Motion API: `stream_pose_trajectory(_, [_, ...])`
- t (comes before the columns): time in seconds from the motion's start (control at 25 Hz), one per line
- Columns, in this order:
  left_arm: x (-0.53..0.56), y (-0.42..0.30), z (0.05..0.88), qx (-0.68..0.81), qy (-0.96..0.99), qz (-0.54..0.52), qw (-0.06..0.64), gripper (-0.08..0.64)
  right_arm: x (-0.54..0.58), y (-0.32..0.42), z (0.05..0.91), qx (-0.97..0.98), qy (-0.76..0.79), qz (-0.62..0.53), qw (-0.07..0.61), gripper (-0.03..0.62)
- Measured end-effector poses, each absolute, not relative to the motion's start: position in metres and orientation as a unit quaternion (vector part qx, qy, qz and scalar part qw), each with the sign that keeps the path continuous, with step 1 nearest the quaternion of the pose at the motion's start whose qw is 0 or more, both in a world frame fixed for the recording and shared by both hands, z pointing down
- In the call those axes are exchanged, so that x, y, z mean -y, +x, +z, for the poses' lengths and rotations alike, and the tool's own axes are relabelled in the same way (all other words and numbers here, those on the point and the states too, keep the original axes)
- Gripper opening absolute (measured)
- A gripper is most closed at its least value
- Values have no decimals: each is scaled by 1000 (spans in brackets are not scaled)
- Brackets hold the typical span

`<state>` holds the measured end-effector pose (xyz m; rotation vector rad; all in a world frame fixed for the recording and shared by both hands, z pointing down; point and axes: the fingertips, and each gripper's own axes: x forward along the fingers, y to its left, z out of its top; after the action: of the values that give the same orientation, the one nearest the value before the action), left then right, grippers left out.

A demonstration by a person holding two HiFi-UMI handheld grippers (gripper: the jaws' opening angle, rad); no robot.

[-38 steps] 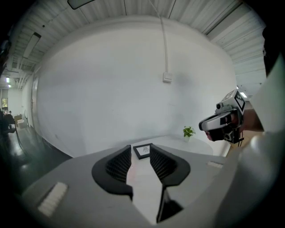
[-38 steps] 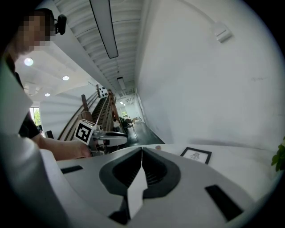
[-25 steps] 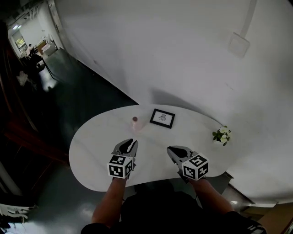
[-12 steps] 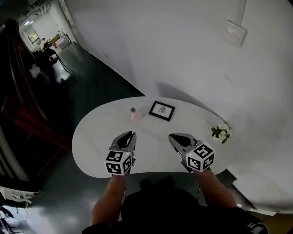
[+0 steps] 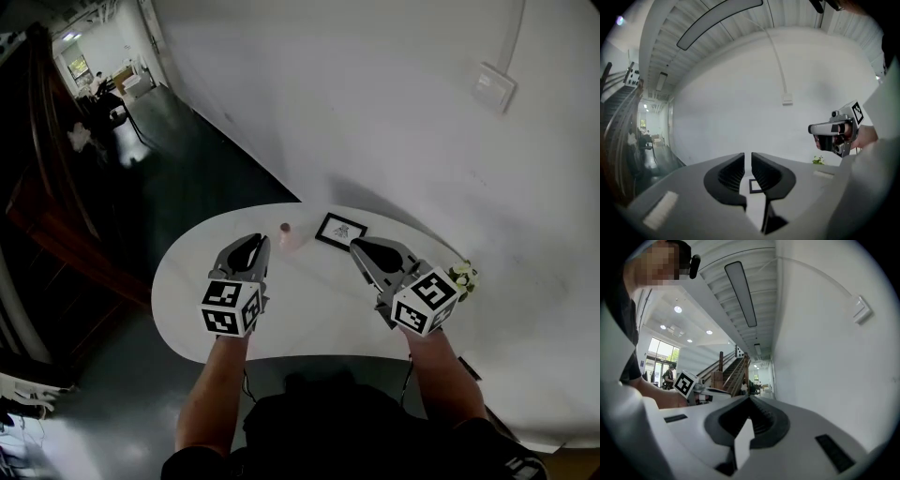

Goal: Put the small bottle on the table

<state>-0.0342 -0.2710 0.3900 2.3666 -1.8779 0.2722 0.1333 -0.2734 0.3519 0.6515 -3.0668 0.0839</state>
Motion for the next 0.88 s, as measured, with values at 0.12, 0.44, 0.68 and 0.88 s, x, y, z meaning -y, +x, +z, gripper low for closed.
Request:
stream_pose_trajectory(0.12, [267,-54,377,641,763,83,26,55,278,130,340,975,223,14,-1,9])
stream_pose_trajectory(0.44, [243,-97,421,672,733,71,80,48,275,138,381,963,265,29,39,9])
stream_pose_trajectory(0.68, [240,-96,425,662,741,61,92,35,269,128,387,962,266,34,42,9])
stream_pose_trajectory(0.88, [237,-90,416,649,756,52,69,11,265,124,385,964,261,38,40,9])
